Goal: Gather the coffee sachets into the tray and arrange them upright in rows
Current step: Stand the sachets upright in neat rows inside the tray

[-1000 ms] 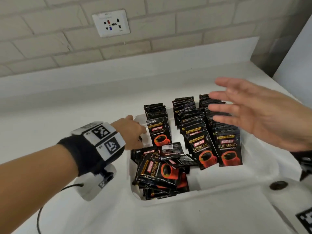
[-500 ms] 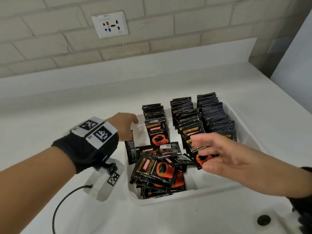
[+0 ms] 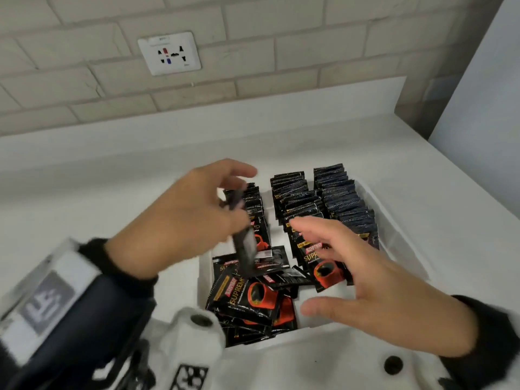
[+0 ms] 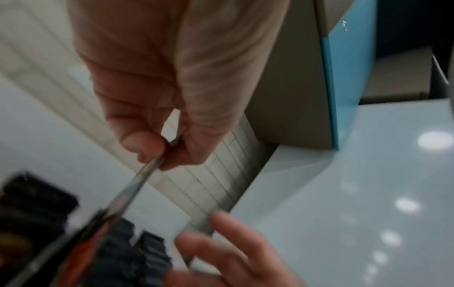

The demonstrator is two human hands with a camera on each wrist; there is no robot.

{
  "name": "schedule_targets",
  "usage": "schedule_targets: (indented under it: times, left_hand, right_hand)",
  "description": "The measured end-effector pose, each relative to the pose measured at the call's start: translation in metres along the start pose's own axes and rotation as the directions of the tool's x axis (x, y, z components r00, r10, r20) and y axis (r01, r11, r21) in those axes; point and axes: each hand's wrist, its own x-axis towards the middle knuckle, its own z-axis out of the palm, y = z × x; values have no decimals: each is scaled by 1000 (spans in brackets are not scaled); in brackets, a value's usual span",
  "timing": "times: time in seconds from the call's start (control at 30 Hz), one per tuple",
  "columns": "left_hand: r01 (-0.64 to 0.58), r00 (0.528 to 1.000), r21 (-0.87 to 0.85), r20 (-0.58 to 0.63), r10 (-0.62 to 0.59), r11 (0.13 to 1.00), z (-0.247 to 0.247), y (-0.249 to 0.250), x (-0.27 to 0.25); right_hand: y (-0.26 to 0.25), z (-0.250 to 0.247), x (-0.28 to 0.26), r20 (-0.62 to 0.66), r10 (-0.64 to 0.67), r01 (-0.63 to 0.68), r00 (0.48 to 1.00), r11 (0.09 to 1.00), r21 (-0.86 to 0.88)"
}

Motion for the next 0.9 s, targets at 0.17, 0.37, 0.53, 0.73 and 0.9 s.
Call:
schedule_targets:
  times: [0.17,0.37,0.53,0.73,0.9]
  left_hand:
    - [-38,997,-415,43,62,909,47,13,-9]
    - [-42,999,-385,0,46,922,40,-12,-5]
    - [-59,968,245,252,-5,968,48,-34,-5]
    - [-184,862,637,471,-189,749,74,-52,8]
    - [-245,882,723,442,-161,646,78,-55,17]
  right_hand:
    - [-7,15,-7,-170,-270,264,948,963,-54]
    - [27,2,-19,-314,-111,192,943,951,241]
    - [57,-9,-43,-406,35,144,913,904,403]
    - [63,-10,-50,-426,46,148,904,900,411]
    - [64,-10,-50,-443,75,149,893,880,450]
